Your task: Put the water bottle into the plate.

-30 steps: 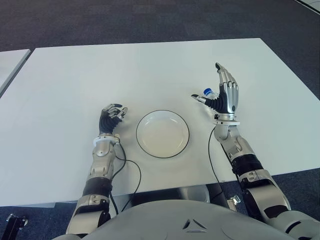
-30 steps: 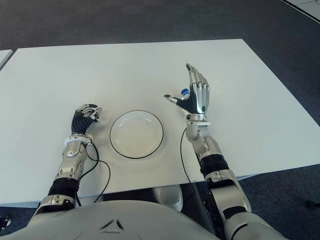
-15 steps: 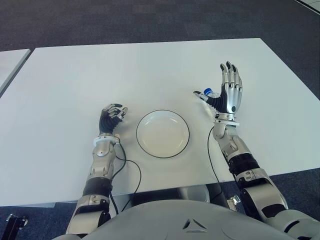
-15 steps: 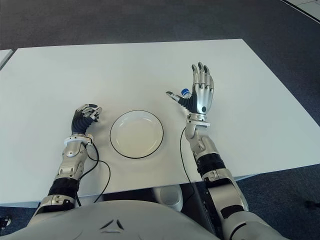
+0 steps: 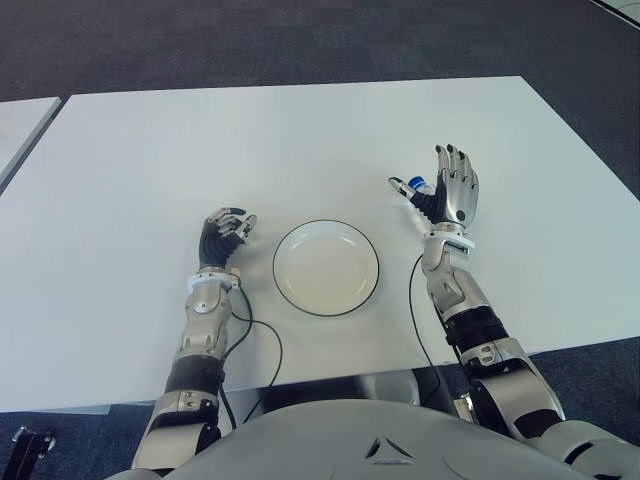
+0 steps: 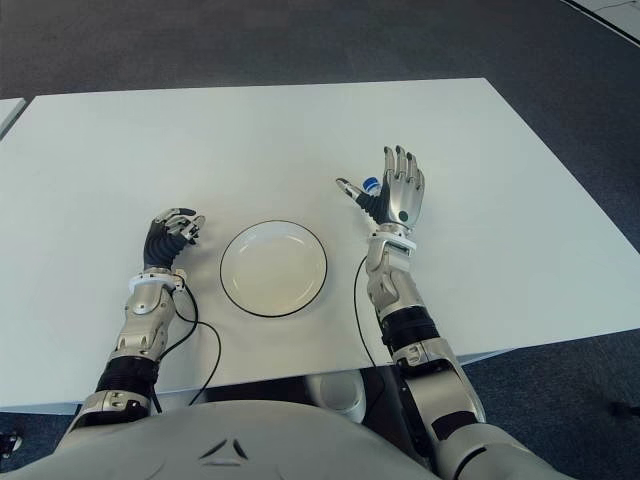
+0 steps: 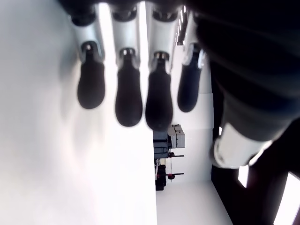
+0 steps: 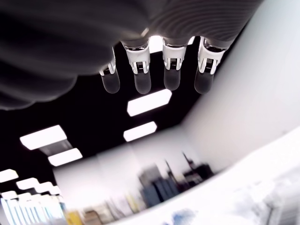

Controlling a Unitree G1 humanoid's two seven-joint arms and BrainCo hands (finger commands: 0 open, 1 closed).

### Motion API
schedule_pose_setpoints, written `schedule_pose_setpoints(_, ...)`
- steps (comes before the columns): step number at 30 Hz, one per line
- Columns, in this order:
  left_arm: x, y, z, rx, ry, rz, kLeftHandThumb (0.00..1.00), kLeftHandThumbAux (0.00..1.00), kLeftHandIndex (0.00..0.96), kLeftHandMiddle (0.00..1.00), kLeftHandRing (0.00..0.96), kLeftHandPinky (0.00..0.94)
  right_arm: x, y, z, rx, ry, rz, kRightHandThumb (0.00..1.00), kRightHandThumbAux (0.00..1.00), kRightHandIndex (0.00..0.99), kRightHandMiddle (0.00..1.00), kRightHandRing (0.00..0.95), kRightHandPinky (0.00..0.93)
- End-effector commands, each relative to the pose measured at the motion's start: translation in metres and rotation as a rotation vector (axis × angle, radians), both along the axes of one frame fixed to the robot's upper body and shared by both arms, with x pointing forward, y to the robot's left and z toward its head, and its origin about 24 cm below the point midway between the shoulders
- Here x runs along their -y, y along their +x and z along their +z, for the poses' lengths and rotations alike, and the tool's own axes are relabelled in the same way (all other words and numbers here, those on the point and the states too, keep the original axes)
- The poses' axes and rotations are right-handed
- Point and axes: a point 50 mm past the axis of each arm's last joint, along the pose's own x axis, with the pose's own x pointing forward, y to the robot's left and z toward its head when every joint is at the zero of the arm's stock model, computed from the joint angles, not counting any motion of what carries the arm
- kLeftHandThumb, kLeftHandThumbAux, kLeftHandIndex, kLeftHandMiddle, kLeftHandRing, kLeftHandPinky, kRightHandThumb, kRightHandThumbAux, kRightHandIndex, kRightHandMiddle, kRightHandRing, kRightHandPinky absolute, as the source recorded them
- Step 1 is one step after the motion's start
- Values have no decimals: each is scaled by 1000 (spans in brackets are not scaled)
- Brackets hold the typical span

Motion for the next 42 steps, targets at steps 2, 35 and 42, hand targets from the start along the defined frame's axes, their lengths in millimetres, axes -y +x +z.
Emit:
schedule_pose_setpoints(2,3,-18,-23,-138,-27,9,706,716,434,672,660,646,2,-1,-9,-133,-45,-32,541,136,0,0,0,0)
schedule_pose_setpoints(35,4,-21,-22,-142,-36,28,706,716,433,660,648,634,10,7,-63,-885,52,-88,551,223,0,0,0,0)
schedule_pose_setpoints(42,4,-21,-22,-142,-34,28,706,716,433,658,647,627,13,4,-73,-979,-4,-79,506,248,0,0,0,20)
